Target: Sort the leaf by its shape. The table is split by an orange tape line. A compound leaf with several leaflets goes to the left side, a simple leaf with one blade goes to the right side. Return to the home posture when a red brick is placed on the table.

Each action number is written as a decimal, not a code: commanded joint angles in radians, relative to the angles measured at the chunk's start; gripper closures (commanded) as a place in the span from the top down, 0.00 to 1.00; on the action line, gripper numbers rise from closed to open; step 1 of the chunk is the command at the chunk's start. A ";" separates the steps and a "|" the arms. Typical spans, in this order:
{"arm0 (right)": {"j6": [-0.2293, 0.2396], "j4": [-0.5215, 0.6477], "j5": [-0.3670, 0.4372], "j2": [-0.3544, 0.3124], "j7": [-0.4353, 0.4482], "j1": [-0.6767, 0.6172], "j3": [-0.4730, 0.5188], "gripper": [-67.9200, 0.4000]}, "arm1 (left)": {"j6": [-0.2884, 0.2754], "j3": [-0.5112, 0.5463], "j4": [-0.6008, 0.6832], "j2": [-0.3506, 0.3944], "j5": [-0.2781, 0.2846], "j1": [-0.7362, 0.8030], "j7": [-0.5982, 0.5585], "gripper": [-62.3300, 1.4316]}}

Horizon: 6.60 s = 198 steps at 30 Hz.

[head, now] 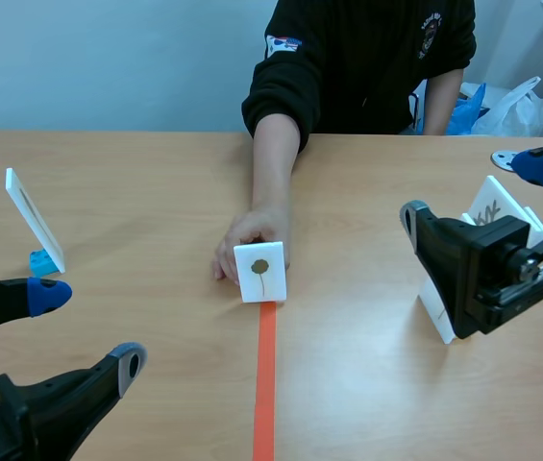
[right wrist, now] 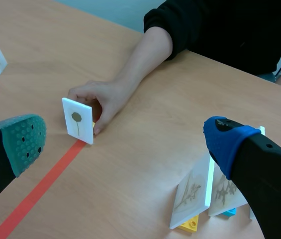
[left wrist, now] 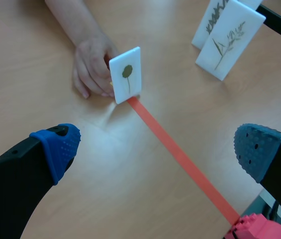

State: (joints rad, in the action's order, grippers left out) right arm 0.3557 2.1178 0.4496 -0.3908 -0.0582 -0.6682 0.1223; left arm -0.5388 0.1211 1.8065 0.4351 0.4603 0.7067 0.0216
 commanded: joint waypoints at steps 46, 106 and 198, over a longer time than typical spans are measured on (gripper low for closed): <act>-0.027 0.001 -0.053 0.003 0.023 0.012 0.003 1.00 | 0.015 -0.500 -0.822 -0.222 -0.496 -0.849 -0.420 1.00; -0.026 0.001 -0.052 0.069 0.042 0.012 0.002 1.00 | 0.219 -0.594 -1.207 -0.359 -0.610 -1.014 -0.499 0.42; -0.026 0.001 -0.044 0.069 0.026 0.011 0.002 1.00 | 0.360 -0.070 -0.805 -0.110 0.031 -0.650 -0.335 1.00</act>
State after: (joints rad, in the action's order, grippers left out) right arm 0.3332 2.1178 0.3935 -0.3214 -0.0467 -0.6678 0.1223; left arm -0.1722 0.0292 0.9535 0.3080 0.4843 0.0513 -0.2993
